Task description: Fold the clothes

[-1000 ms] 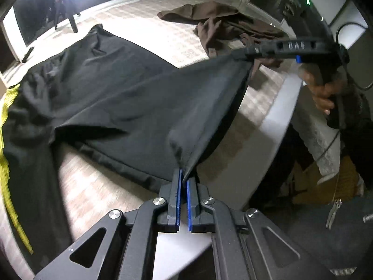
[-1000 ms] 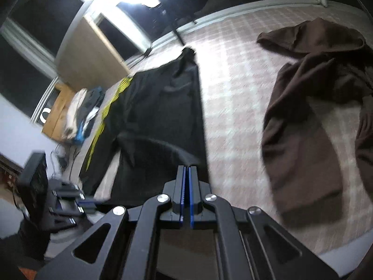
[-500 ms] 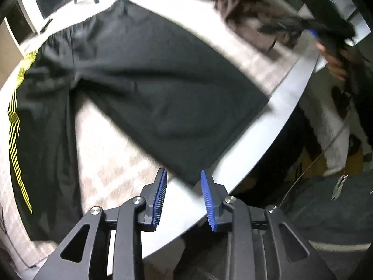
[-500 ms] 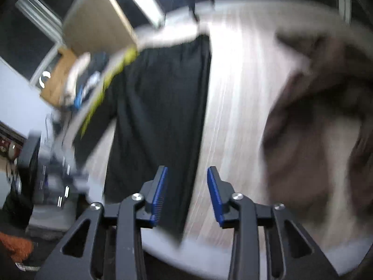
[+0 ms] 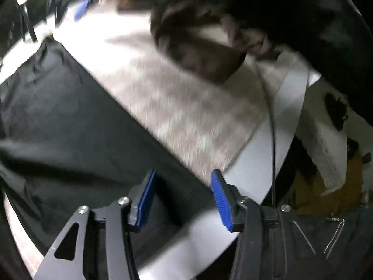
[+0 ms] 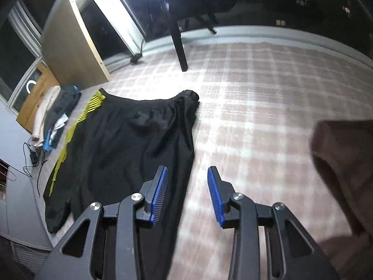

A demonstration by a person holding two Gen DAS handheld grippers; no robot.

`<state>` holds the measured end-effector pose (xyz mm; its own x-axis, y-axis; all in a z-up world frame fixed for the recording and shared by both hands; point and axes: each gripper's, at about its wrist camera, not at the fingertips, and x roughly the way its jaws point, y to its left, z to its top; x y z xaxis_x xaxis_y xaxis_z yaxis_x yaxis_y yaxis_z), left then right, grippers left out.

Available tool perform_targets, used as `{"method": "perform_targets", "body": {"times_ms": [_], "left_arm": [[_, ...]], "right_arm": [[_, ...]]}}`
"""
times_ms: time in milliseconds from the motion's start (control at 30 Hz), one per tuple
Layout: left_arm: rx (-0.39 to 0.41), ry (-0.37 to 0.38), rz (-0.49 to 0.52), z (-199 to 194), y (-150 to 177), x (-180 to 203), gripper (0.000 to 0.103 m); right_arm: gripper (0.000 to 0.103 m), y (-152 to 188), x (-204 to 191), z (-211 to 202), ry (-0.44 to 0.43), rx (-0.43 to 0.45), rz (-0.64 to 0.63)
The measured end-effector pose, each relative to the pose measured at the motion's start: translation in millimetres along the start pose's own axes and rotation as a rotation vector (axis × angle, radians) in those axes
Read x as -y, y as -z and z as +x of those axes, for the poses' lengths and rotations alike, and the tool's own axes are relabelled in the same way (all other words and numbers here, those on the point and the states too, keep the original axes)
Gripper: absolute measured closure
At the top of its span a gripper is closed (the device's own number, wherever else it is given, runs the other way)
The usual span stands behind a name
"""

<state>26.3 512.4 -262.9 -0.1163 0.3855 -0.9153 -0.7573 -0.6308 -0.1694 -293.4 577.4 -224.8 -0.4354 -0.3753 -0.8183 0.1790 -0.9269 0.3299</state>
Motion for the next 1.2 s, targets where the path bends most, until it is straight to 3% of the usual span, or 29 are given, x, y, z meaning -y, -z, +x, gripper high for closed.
{"method": "perform_targets", "body": {"times_ms": [67,100,133,200,333,400,433,467,633,800,1000,1200], "left_arm": [[0.000,0.011,-0.022,1,-1,-5,0.058],[0.011,0.021,-0.036,-1,0,-9,0.067],[0.015,0.031,-0.053,-2,0,-14,0.086],[0.003,0.069,-0.106,-4,1,-28,0.103],[0.002,0.127,-0.192,-11,11,-52,0.102],[0.019,0.149,-0.210,-20,17,-59,0.102],[0.032,0.167,-0.222,-26,18,-63,0.102],[0.048,0.187,-0.238,-33,20,-67,0.102],[0.136,0.257,-0.315,-79,37,-97,0.102],[0.197,0.262,-0.360,-122,64,-134,0.102],[0.272,0.236,-0.431,-170,117,-192,0.102],[0.324,0.212,-0.536,-199,178,-259,0.102]], "right_arm": [[0.068,-11,1,15,-0.012,-0.004,0.010],[0.067,-18,1,24,-0.034,-0.007,0.022],[0.066,-24,2,32,-0.061,-0.011,0.036],[0.063,-33,2,44,-0.084,-0.011,0.059],[0.063,-42,-2,50,-0.098,0.010,0.085],[0.077,-46,-4,52,-0.105,0.021,0.098],[0.097,-48,-5,54,-0.109,0.026,0.105],[0.098,-51,-5,55,-0.112,0.031,0.112],[0.099,-61,-10,62,-0.130,0.057,0.145],[0.100,-72,-28,35,-0.098,0.121,0.164],[0.100,-88,-92,-4,-0.066,0.197,0.095],[0.100,-93,-152,-2,0.044,0.149,0.035]]}}
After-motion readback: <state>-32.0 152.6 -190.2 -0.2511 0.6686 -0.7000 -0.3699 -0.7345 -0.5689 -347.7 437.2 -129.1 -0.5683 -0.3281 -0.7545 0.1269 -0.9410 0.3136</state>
